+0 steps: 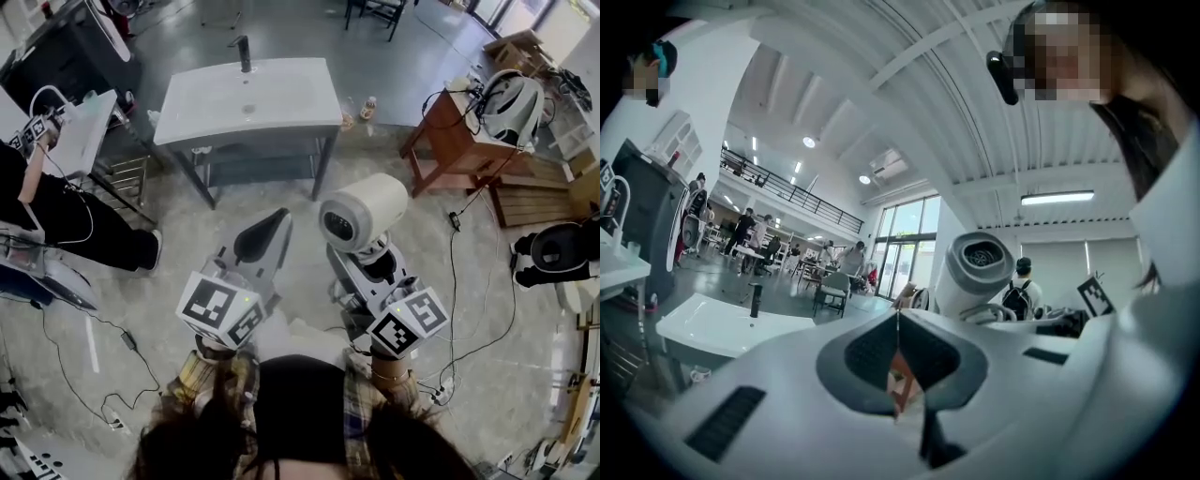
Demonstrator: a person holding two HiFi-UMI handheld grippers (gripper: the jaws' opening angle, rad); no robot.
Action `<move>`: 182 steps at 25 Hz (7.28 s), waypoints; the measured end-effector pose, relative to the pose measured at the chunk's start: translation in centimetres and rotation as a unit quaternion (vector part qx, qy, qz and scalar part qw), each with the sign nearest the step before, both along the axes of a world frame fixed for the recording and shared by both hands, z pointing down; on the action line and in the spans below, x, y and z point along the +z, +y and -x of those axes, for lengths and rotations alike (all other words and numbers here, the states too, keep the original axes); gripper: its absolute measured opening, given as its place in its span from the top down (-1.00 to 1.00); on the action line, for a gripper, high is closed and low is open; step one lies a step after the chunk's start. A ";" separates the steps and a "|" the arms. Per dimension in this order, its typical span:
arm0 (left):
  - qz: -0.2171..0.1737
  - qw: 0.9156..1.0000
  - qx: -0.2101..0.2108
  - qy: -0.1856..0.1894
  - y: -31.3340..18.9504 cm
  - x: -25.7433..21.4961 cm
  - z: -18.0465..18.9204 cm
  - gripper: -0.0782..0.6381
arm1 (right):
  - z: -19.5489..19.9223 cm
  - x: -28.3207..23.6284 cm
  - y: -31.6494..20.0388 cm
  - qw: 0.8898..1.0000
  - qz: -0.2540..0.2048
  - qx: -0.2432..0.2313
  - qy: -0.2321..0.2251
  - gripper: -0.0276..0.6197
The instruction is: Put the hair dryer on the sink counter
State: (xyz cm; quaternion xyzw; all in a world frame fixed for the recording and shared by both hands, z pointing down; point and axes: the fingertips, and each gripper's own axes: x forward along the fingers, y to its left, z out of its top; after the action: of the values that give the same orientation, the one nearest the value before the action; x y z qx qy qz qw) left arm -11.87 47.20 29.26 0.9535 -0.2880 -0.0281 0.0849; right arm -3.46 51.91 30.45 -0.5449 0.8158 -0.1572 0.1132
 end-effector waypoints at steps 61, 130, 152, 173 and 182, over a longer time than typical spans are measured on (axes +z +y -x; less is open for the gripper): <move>0.022 0.999 0.003 -0.031 -36.1 4.1 0.3 0.73 | -2.7 5.6 -34.5 0.995 0.086 0.048 0.003 0.06; 0.044 0.991 -0.115 -0.061 -67.2 5.7 -14.5 0.73 | -17.0 8.9 -69.4 0.977 0.156 -0.125 0.076 0.06; 0.080 0.986 -0.114 -0.094 -70.3 10.2 -13.6 0.73 | -16.4 15.4 -76.2 0.943 0.188 -0.196 0.194 0.06; 0.125 0.979 -0.115 -0.115 -72.3 14.3 -13.0 0.73 | -15.4 23.3 -78.3 0.875 0.224 -0.266 0.336 0.06; 0.135 0.976 -0.121 -0.122 -72.6 15.3 -12.6 0.73 | -15.2 26.6 -78.5 0.830 0.243 -0.314 0.392 0.06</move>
State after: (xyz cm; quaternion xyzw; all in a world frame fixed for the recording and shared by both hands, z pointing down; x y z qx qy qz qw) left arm 0.76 -25.37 44.59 0.8877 -0.4102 0.1180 0.1728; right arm 11.75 -26.54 57.05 -0.2856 0.8541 -0.1511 -0.4075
